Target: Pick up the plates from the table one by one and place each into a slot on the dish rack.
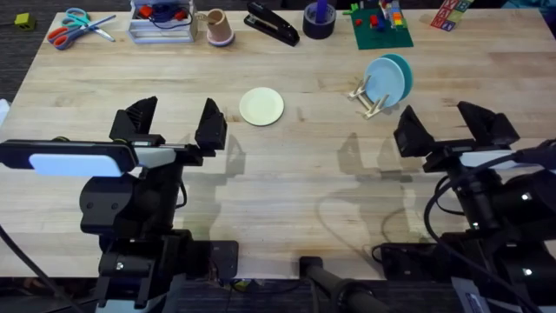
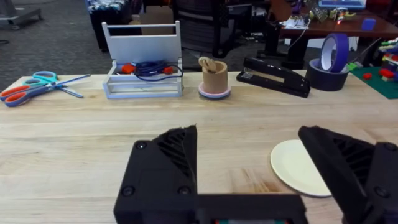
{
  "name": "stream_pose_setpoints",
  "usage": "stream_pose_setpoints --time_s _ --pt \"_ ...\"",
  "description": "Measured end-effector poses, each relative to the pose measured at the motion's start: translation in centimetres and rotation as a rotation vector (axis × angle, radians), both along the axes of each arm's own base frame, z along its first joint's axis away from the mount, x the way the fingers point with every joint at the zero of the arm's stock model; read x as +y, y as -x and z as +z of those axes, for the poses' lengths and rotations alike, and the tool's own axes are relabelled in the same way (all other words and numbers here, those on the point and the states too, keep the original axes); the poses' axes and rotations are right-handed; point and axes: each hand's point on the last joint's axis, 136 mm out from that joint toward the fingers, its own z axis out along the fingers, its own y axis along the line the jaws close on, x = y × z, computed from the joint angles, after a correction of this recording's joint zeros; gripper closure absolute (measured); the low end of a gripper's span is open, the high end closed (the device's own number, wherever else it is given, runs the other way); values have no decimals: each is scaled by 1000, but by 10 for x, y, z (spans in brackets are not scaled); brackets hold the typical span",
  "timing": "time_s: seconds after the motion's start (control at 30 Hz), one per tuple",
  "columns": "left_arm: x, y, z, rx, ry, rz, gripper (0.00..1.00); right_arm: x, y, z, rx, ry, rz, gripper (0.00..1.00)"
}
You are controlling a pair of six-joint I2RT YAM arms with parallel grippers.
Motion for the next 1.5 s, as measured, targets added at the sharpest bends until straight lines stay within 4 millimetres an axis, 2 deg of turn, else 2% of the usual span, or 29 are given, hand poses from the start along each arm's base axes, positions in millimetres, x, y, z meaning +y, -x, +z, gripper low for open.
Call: stream_pose_setpoints --time_s 0.57,0.67,0.73,0.9,1.03,1.3,1.5 --pt "0 1 2 3 -2 0 7 0 0 0 2 -1 0 8" --pt "0 3 9 10 -3 0 8 0 2 2 19 -3 1 7" --pt "0 7 19 13 -3 0 8 1 5 10 20 -4 5 7" --pt "0 18 45 26 -3 1 8 1 16 60 -27 -5 8 7" --pt "0 24 65 77 -3 1 8 1 21 85 0 -5 8 6" --pt "1 26 97 273 -5 3 8 1 17 99 225 -4 7 7" --pt "1 19 102 470 -7 2 8 1 12 104 423 -4 7 6"
